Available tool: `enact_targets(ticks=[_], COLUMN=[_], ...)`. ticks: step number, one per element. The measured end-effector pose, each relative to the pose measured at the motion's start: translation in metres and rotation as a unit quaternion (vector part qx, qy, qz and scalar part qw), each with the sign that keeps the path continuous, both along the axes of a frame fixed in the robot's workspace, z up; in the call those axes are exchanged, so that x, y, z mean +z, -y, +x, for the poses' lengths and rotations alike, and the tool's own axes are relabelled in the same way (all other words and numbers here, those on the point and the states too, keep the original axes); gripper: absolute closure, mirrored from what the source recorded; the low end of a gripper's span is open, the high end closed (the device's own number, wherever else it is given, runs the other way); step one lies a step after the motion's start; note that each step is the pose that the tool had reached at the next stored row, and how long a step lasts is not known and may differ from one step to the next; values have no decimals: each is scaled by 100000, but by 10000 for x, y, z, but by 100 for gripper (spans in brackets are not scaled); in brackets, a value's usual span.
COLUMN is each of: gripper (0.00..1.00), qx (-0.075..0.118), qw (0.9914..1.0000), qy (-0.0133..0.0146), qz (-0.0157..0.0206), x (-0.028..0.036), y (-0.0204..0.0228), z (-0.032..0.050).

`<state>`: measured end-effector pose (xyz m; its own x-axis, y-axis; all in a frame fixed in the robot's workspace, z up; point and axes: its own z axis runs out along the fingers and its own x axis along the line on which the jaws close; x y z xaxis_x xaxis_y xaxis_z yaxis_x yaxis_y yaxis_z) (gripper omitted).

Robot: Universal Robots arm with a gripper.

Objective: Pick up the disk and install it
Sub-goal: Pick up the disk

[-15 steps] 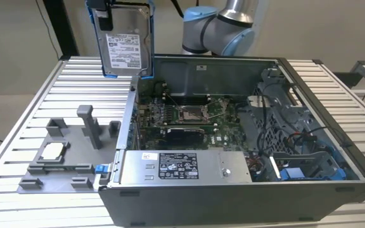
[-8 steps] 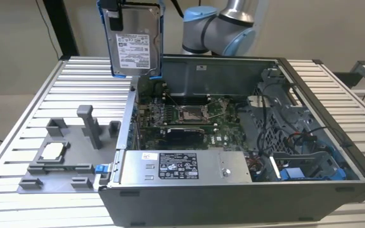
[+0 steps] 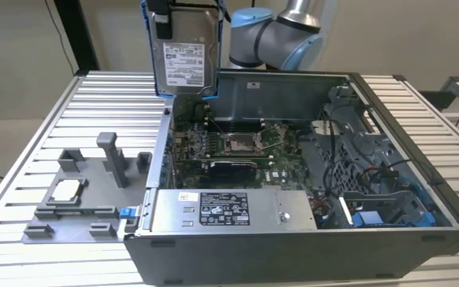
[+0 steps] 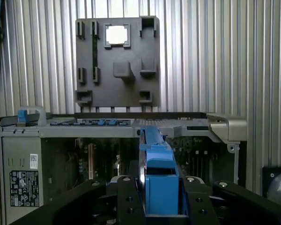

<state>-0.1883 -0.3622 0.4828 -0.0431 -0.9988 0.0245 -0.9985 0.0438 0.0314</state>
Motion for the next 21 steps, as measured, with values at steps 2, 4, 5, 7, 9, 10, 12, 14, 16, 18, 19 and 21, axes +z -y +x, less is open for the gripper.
enact_targets(ticks=[2, 4, 5, 7, 9, 10, 12, 14, 16, 18, 19, 21], gripper=[100, 100, 100, 100, 100, 100, 100, 100, 100, 100, 100, 100], qx=[3, -2, -4, 0, -3, -3, 3, 2, 0, -1, -3, -1], qw=[100000, 100000, 100000, 100000, 100000, 100000, 100000, 100000, 100000, 100000, 100000, 100000], qy=[-1, -2, -3, 2, -1, -2, -2, -1, -1, -1, 1, -2], qz=[-3, -2, -2, -2, -2, -4, -1, -4, -3, -2, 0, -4], x=[0, 0, 0, 0, 0, 0, 0, 0, 0, 0, 0, 0], y=[0, 0, 0, 0, 0, 0, 0, 0, 0, 0, 0, 0], z=[63, 126, 160, 223, 285, 315, 376, 436, 497, 556, 585, 645])
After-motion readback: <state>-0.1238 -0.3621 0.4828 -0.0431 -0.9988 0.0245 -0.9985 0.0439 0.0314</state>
